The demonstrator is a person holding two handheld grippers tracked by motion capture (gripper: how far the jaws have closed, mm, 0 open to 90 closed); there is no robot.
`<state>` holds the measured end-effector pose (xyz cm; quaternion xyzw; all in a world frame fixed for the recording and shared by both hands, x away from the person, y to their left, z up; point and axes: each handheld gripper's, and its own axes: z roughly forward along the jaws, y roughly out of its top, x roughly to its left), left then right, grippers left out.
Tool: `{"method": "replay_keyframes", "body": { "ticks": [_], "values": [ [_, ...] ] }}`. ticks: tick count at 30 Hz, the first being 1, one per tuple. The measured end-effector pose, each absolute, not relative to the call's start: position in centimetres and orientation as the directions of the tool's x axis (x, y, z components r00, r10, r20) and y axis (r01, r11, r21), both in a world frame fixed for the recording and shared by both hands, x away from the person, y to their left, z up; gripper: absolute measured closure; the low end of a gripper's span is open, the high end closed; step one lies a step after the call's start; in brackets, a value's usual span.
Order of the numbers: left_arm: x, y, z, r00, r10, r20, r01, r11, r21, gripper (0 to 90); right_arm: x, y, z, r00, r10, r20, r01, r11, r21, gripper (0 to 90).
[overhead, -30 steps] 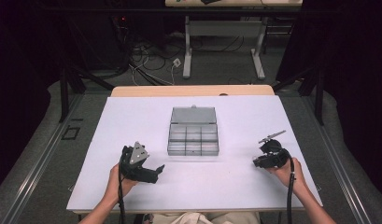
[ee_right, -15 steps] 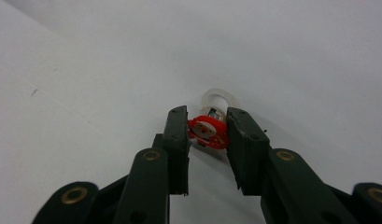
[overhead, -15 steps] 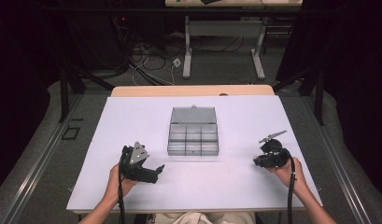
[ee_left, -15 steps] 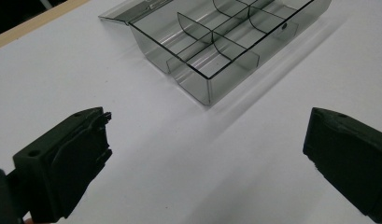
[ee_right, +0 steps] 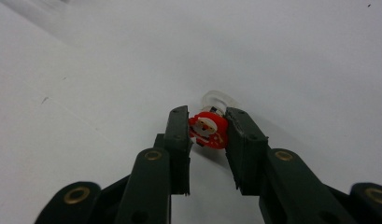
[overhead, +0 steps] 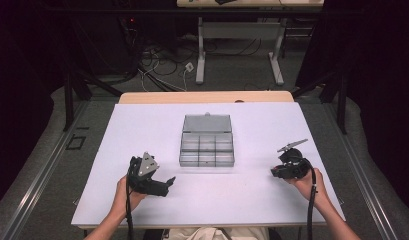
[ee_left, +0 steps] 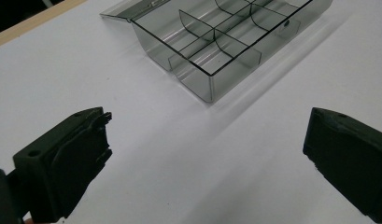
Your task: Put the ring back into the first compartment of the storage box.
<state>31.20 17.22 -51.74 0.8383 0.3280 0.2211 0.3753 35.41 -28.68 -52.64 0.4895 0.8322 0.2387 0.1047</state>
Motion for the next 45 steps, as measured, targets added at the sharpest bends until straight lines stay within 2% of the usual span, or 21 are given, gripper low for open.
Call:
{"method": "replay_keyframes", "body": {
  "ticks": [25,26,29,45],
  "values": [
    [31.1,17.0,-51.8,0.685,0.716,0.137,0.38,-0.511,0.771,0.0,34.7,-27.2,-50.6,-0.557,0.83,0.039,0.671,0.422,0.61,71.6],
    [31.1,17.0,-51.8,0.689,0.712,0.134,0.384,-0.515,0.766,0.0,34.8,-27.0,-50.8,-0.553,0.832,0.046,0.654,0.399,0.643,71.6],
    [31.1,17.1,-51.7,0.692,0.71,0.128,0.385,-0.513,0.767,0.0,34.8,-26.9,-50.7,-0.558,0.829,0.045,0.642,0.397,0.656,71.6],
    [31.2,17.1,-51.8,0.689,0.713,0.129,0.384,-0.51,0.77,0.0,35.3,-25.1,-50.0,-0.593,0.804,0.052,0.61,0.406,0.681,71.6]
  ]
}}
